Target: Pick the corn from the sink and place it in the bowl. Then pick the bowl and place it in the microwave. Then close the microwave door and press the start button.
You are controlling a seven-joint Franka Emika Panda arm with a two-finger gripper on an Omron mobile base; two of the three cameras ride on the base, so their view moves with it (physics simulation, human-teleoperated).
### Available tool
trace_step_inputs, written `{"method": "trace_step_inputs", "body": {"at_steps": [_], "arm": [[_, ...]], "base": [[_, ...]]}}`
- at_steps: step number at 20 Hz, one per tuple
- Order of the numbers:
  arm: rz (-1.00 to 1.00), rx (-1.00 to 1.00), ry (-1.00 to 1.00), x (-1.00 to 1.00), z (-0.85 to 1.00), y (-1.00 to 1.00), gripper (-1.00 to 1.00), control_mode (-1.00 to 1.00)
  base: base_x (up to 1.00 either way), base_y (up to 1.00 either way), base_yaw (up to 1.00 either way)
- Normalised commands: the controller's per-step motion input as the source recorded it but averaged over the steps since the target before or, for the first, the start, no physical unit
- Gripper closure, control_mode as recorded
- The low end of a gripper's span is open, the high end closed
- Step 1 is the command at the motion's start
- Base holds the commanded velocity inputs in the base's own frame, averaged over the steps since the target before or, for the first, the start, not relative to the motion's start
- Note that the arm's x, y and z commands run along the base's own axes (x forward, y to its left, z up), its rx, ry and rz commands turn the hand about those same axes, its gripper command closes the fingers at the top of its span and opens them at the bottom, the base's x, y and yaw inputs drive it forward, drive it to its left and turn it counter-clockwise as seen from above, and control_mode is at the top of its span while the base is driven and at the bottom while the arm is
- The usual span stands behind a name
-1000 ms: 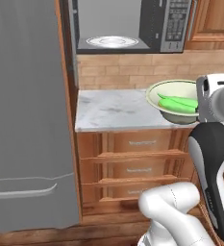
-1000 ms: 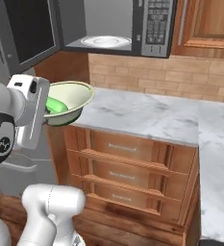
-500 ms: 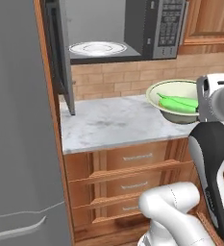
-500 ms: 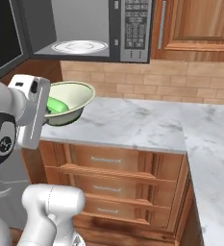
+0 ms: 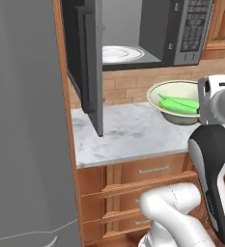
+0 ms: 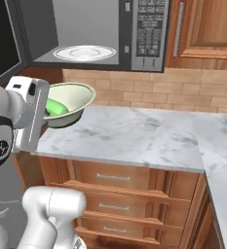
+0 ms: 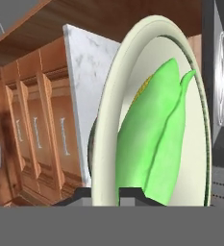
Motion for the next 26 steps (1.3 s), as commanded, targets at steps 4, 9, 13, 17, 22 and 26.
{"method": "trace_step_inputs", "body": {"at_steps": [4,9,13,17,22,26], "arm": [[0.0,0.0,0.0,0.0,0.0,0.0,1.0,1.0],[0.0,0.0,0.0,0.0,0.0,0.0,1.0,1.0],[0.0,0.0,0.0,0.0,0.0,0.0,1.0,1.0],[0.0,0.0,0.0,0.0,0.0,0.0,1.0,1.0],[0.0,0.0,0.0,0.0,0.0,0.0,1.0,1.0],[0.0,0.0,0.0,0.0,0.0,0.0,1.0,1.0]], "base": [[0.67,0.0,0.09],[0.41,0.0,0.13],[0.04,0.0,0.05],[0.0,0.0,0.0],[0.0,0.0,0.0],[0.0,0.0,0.0]]}}
